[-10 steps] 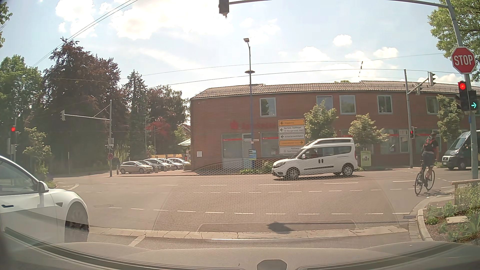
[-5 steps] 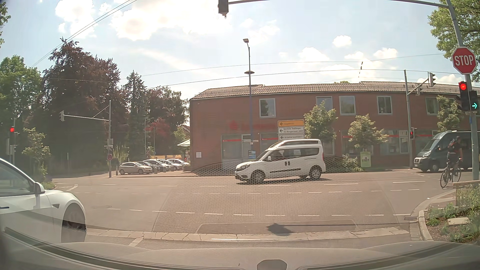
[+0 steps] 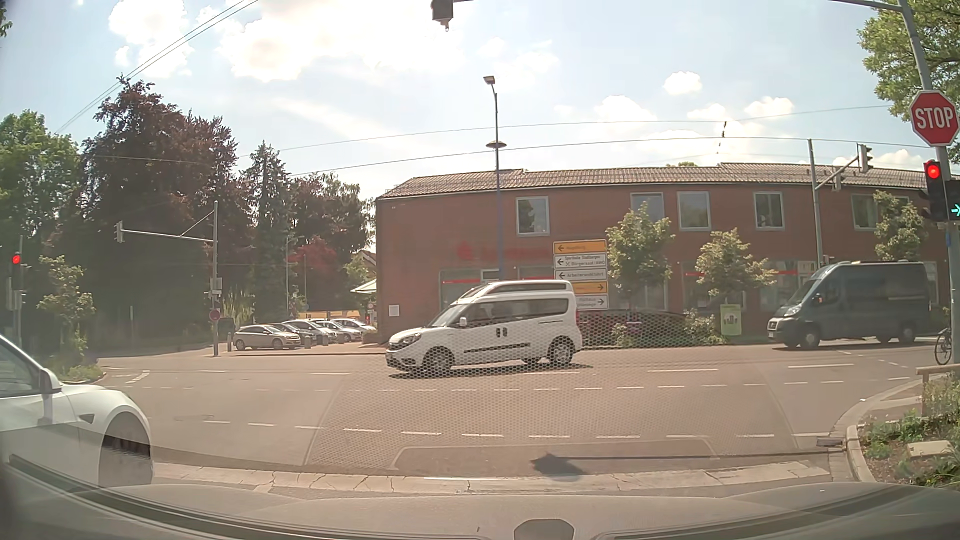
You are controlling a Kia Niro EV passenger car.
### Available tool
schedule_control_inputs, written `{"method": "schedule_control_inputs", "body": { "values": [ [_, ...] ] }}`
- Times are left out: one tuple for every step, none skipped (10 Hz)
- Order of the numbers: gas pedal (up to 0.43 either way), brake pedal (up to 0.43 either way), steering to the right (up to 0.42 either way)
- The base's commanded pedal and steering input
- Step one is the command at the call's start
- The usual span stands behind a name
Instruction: Follow the waypoints while adhering to traffic rules and regulations
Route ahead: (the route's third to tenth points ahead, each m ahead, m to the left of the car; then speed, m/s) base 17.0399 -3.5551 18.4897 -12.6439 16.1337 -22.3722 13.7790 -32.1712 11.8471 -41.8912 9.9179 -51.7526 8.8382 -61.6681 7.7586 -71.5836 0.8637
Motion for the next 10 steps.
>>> {"method": "schedule_control_inputs", "body": {
  "values": [
    [0.240, 0.000, 0.056],
    [0.240, 0.000, 0.057],
    [0.240, 0.000, 0.061],
    [0.240, 0.000, 0.068],
    [0.240, 0.000, 0.079],
    [0.240, 0.000, 0.091],
    [0.240, 0.000, 0.109],
    [0.240, 0.000, 0.126],
    [0.240, 0.000, 0.140],
    [0.240, 0.000, 0.161]
  ]
}}
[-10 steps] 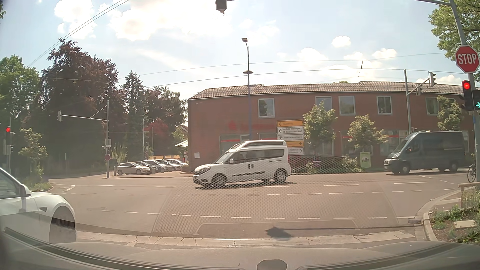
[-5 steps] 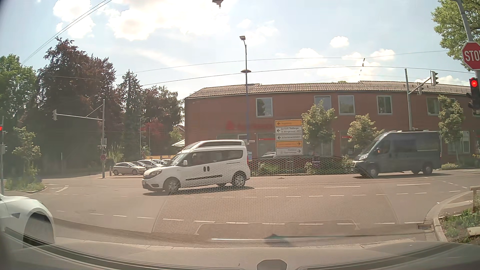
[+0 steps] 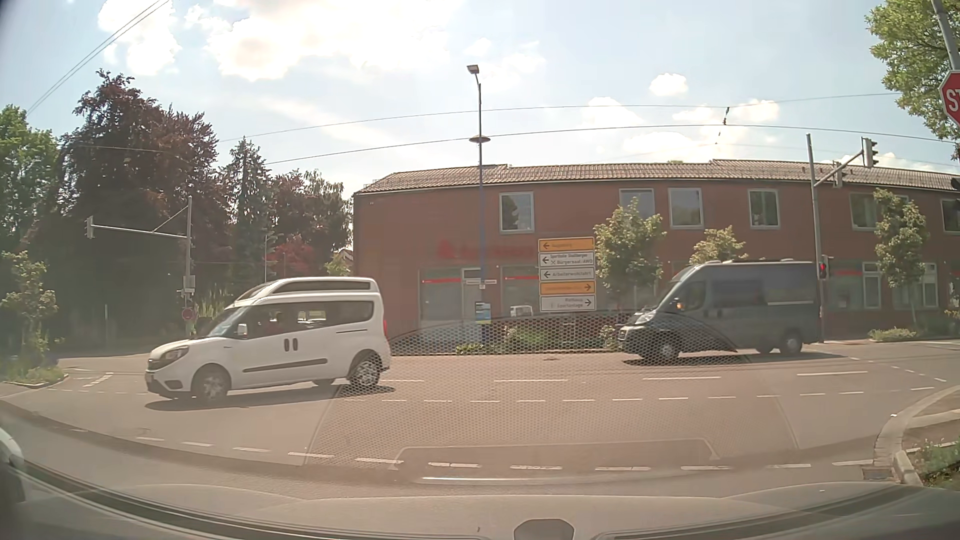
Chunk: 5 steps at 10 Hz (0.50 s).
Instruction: Follow the waypoints while adhering to traffic rules and regulations
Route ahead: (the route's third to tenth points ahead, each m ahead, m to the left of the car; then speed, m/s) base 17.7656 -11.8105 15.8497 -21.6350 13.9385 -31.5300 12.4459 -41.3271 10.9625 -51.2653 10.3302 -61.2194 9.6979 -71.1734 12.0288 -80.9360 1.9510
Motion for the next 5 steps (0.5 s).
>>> {"method": "schedule_control_inputs", "body": {
  "values": [
    [0.240, 0.000, 0.176],
    [0.228, 0.000, 0.182],
    [0.209, 0.000, 0.188],
    [0.157, 0.000, 0.198],
    [0.118, 0.000, 0.211]
  ]
}}
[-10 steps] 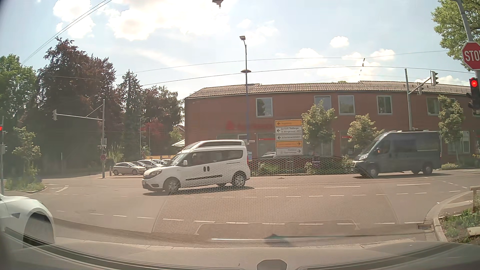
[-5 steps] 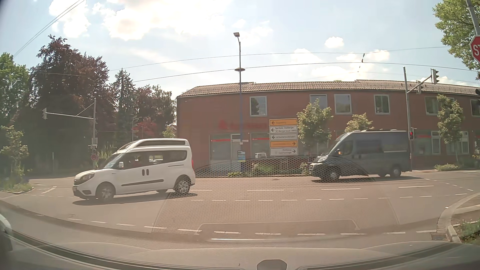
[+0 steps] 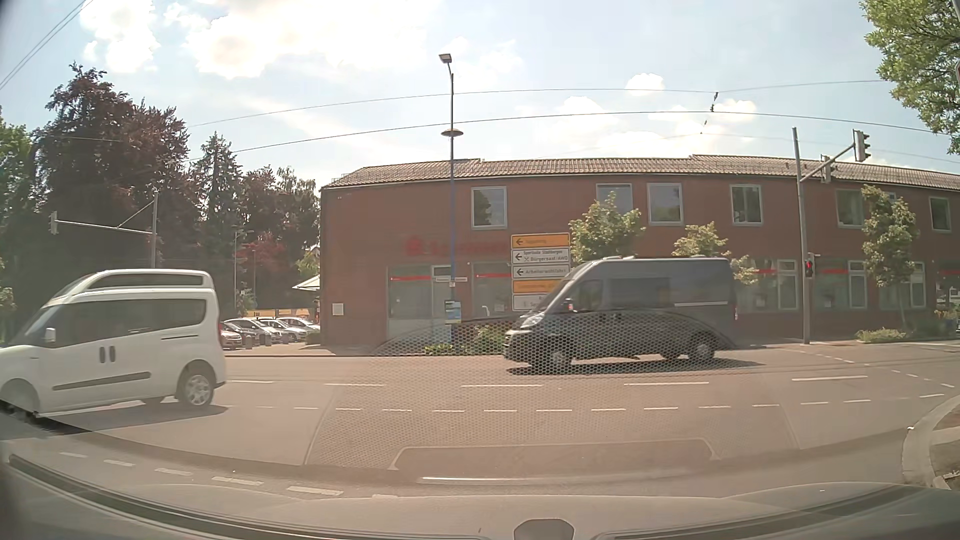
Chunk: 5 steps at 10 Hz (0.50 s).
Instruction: Follow the waypoints while adhering to traffic rules and regulations
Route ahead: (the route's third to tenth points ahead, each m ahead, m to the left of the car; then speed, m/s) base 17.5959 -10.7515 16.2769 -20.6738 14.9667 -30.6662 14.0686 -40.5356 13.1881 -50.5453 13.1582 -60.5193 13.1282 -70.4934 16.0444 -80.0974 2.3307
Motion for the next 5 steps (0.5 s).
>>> {"method": "schedule_control_inputs", "body": {
  "values": [
    [0.087, 0.000, 0.218],
    [0.087, 0.000, 0.225],
    [0.067, 0.000, 0.226],
    [0.047, 0.000, 0.232],
    [0.047, 0.000, 0.240]
  ]
}}
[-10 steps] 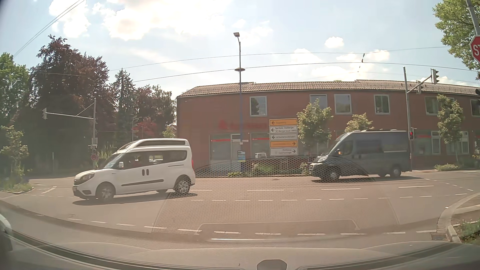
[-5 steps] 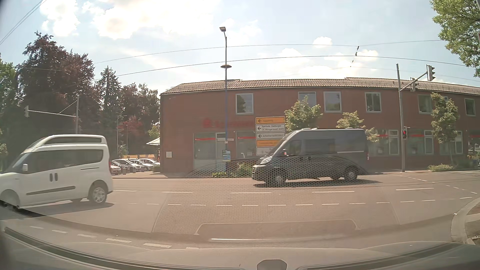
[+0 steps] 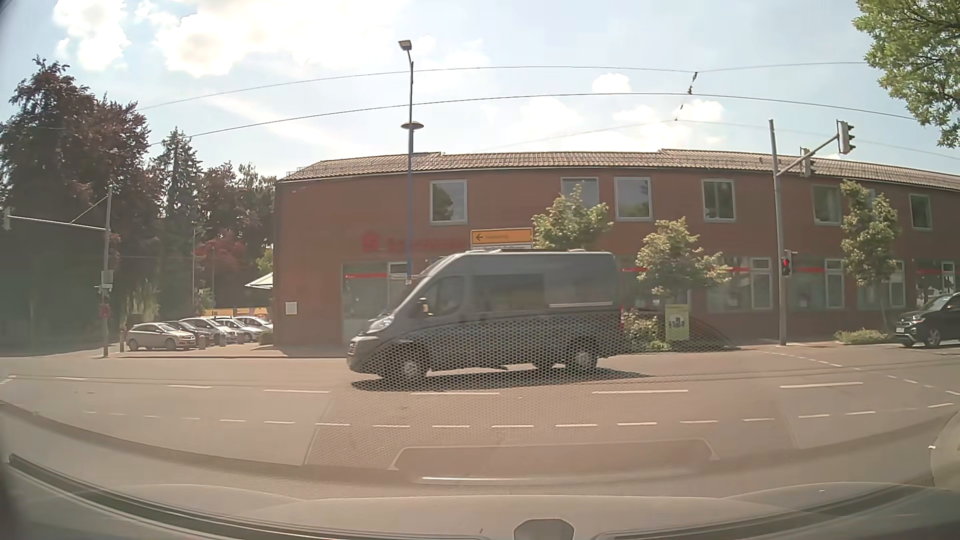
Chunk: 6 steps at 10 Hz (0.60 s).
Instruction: Follow the waypoints while adhering to traffic rules and regulations
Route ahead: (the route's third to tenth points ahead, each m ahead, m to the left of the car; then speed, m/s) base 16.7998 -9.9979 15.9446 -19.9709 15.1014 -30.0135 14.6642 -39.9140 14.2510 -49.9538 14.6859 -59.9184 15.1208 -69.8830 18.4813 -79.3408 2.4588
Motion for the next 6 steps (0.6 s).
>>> {"method": "schedule_control_inputs", "body": {
  "values": [
    [0.047, 0.000, 0.251],
    [0.047, 0.000, 0.263],
    [0.047, 0.000, 0.268],
    [0.059, 0.000, 0.270],
    [0.067, 0.000, 0.270],
    [0.098, 0.000, 0.273]
  ]
}}
